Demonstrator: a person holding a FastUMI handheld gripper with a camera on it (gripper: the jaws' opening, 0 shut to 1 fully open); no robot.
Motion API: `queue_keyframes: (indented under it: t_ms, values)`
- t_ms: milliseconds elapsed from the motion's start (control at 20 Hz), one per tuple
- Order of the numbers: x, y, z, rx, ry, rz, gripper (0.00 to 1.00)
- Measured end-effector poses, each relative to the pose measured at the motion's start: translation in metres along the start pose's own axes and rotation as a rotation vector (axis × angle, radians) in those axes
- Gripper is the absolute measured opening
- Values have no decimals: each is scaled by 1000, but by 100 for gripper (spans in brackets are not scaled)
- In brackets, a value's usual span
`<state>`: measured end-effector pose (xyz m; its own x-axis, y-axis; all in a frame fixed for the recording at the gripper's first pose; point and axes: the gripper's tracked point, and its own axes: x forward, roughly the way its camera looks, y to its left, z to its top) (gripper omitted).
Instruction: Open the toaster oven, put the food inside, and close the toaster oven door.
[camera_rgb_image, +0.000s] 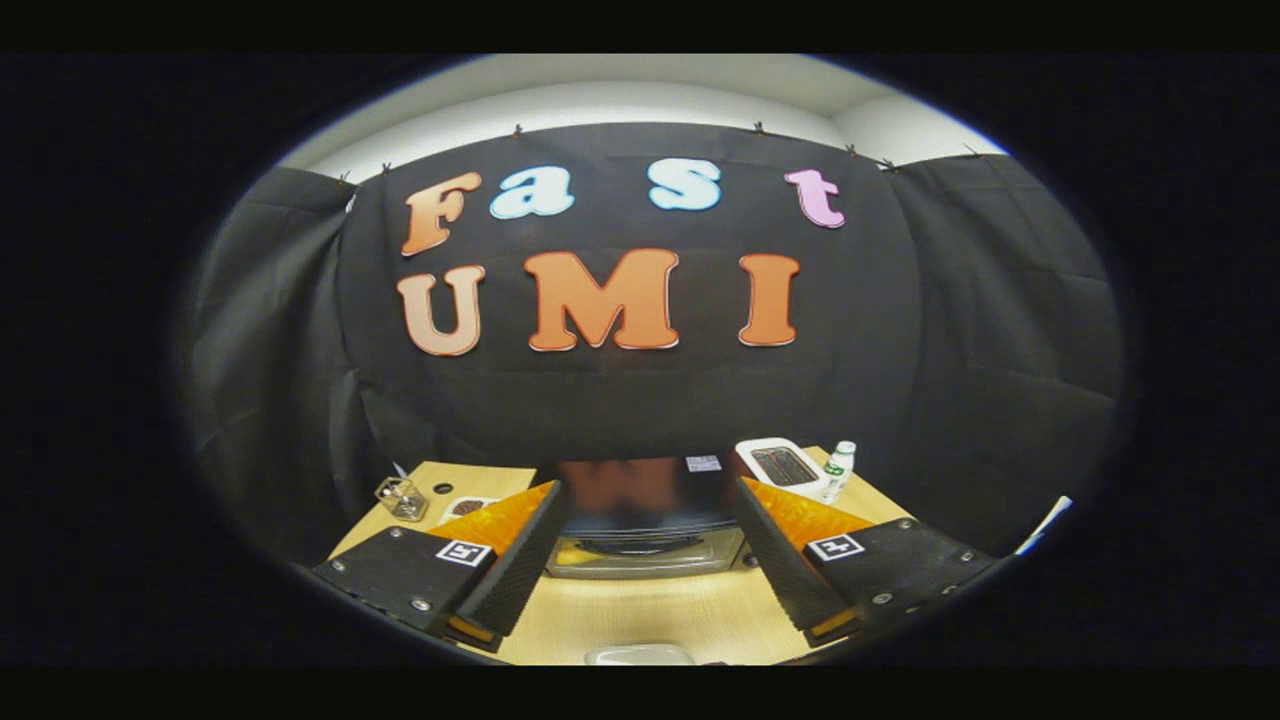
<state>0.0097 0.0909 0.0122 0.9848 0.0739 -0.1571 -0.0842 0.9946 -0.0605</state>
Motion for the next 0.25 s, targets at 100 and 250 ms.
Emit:
queue_keyframes:
  t_ms: [100, 250]
  values:
    - [-12, -2, 8, -13, -18, -16, 99]
    - [-26, -2, 13, -10, -32, -35, 99]
